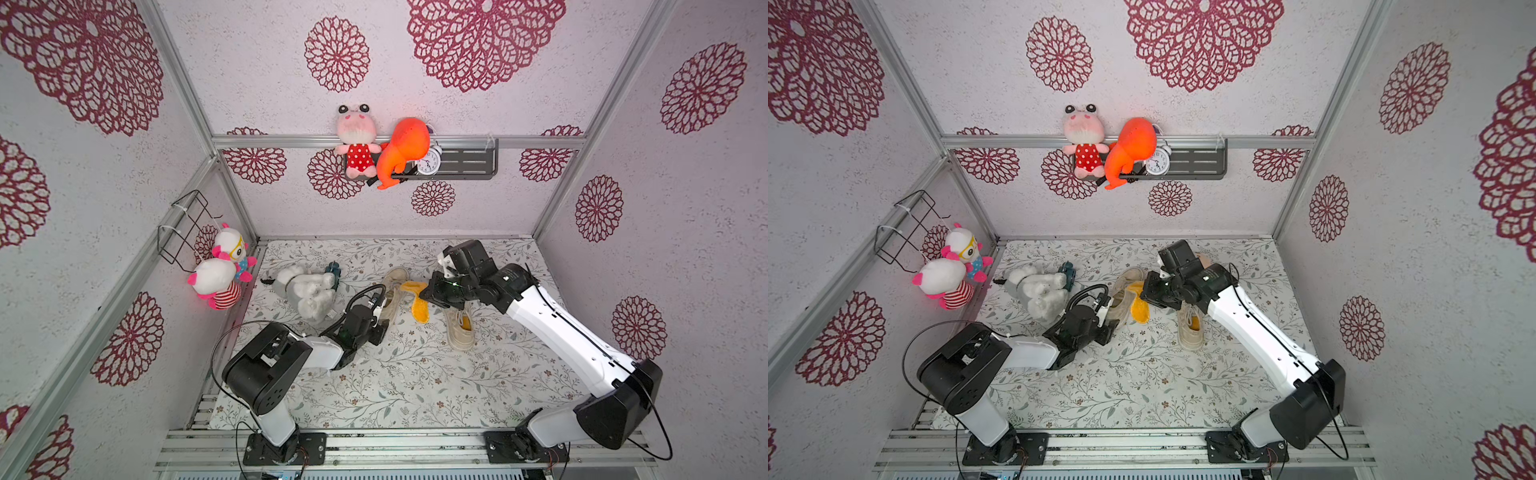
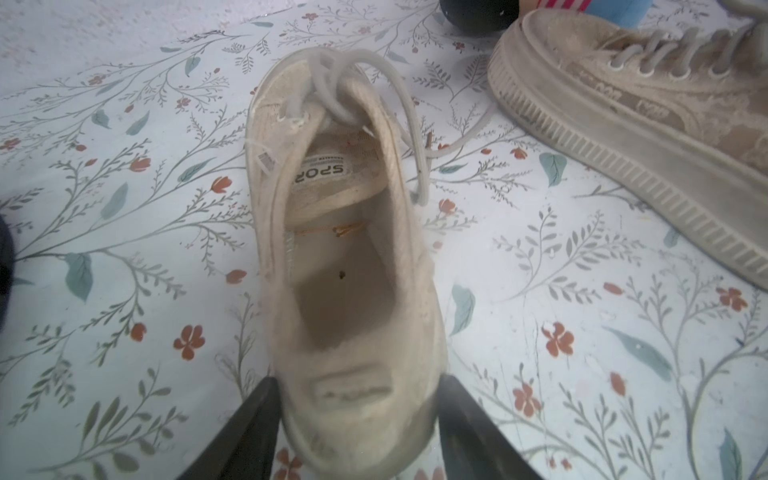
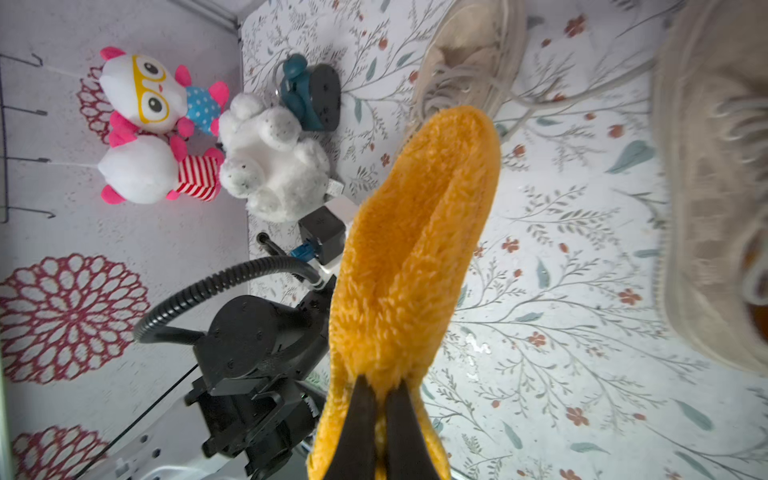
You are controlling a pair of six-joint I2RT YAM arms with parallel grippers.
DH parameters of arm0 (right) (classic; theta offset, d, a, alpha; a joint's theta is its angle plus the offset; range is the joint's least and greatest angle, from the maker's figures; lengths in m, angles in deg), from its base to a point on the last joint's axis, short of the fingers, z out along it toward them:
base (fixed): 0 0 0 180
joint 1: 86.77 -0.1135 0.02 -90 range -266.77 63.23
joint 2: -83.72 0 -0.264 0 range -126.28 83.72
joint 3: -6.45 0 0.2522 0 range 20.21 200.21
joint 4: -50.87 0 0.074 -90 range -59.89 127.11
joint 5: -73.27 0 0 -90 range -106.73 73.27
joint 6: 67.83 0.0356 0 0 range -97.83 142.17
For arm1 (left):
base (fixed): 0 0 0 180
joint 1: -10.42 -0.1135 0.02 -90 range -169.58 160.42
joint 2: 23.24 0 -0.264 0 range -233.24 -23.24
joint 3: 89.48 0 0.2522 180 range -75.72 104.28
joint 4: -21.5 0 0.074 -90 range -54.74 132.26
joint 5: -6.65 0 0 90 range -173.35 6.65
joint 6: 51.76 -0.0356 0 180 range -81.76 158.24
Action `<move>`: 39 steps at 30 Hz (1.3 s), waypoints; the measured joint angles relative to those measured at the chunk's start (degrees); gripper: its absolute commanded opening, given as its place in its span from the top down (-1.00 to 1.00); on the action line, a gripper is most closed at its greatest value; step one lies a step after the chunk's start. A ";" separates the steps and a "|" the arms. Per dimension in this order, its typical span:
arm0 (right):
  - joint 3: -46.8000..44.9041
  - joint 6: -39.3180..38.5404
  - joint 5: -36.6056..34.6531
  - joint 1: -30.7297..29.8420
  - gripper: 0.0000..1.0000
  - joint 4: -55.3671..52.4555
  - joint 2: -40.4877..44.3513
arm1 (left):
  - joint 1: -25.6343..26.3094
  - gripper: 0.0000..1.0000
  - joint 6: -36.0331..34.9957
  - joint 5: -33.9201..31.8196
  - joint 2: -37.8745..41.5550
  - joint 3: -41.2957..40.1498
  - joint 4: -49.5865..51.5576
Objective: Remove the insole from the shoe
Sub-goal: Remove the insole from the shoe, then place the insole at the center of the board.
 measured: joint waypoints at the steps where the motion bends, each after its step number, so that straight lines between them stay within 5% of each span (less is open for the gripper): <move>1: 0.00 -0.11 -1.49 0.09 1.00 -0.81 0.61 | 0.09 -0.05 0.33 0.31 -0.48 1.16 0.85; 18: -2.32 -1.03 -11.30 0.31 1.00 -6.45 4.39 | 3.43 -0.56 1.92 13.73 -1.07 5.22 4.44; 25: -4.94 -2.25 -13.20 -4.44 1.00 -1.38 3.87 | 0.63 -0.57 9.66 13.09 17.68 0.15 10.43; 32: -6.49 -3.04 -15.45 -16.90 1.00 9.53 -3.54 | -11.37 -0.75 24.94 1.75 39.91 7.98 27.28; 39: -5.31 -5.18 -17.22 -27.12 1.00 16.13 -19.89 | -18.82 -0.72 37.33 -4.63 45.18 10.03 42.05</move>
